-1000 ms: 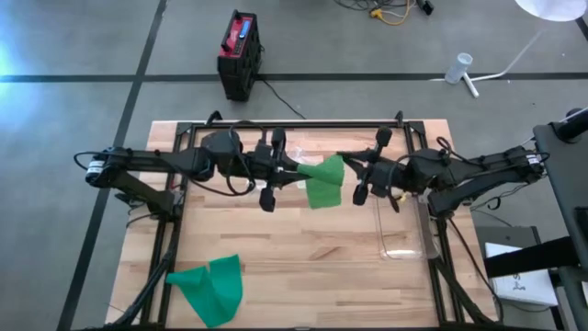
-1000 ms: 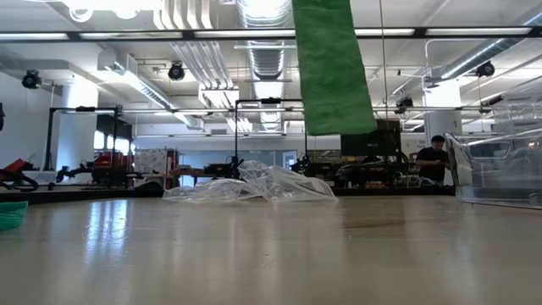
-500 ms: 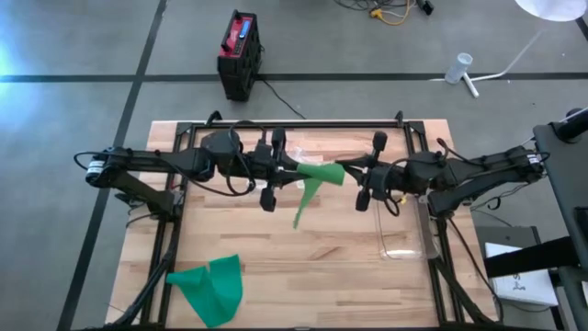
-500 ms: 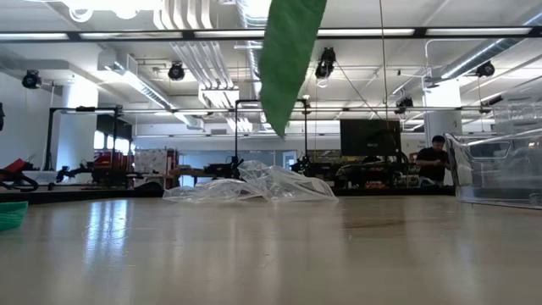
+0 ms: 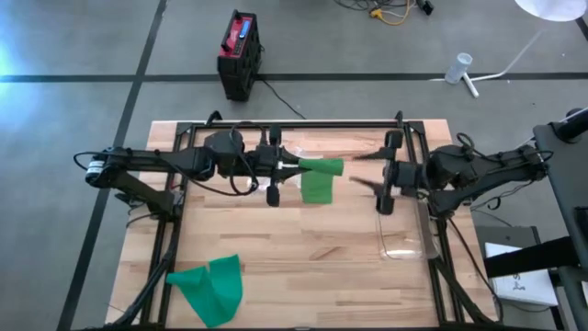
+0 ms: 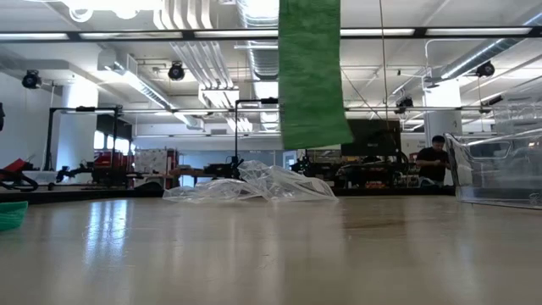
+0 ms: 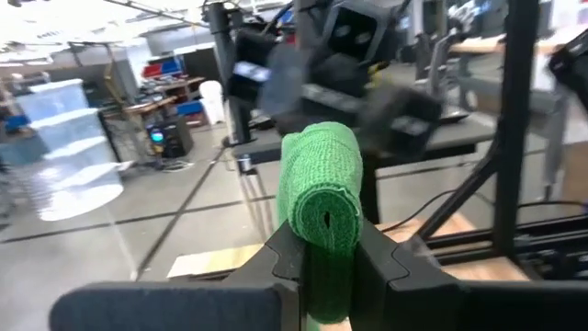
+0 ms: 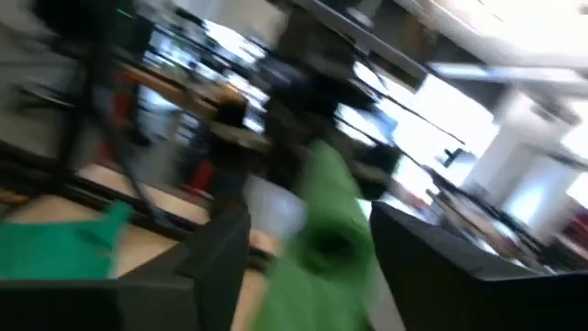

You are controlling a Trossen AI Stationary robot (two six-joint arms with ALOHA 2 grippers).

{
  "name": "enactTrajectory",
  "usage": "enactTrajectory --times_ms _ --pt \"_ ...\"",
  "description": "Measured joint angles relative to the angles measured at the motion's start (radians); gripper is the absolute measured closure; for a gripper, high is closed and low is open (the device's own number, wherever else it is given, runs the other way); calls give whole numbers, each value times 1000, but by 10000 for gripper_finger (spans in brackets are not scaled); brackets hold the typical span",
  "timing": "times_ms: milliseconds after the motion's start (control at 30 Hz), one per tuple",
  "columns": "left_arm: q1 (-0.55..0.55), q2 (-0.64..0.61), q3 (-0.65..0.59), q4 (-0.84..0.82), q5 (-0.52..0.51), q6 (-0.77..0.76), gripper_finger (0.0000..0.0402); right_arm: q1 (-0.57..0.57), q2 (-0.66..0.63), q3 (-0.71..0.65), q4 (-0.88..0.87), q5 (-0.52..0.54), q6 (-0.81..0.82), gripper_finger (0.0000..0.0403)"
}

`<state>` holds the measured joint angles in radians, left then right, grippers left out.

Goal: Roll bandage
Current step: Roll the green bandage

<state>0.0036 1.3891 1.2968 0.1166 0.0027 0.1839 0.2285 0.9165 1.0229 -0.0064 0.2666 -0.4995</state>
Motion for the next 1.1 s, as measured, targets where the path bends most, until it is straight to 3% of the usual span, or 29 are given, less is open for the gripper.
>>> enactTrajectory --times_ms 100,333,733,1100 --pt "1 0 0 0 -19 22 374 1 27 0 59 -73 -39 152" --pt "1 0 0 11 -20 44 370 -42 117 27 128 18 -136 123" --pt "1 0 0 14 -21 122 371 -115 215 186 -85 -5 -103 178" --pt "1 0 0 19 -21 120 369 -116 223 195 -103 -5 -75 233"
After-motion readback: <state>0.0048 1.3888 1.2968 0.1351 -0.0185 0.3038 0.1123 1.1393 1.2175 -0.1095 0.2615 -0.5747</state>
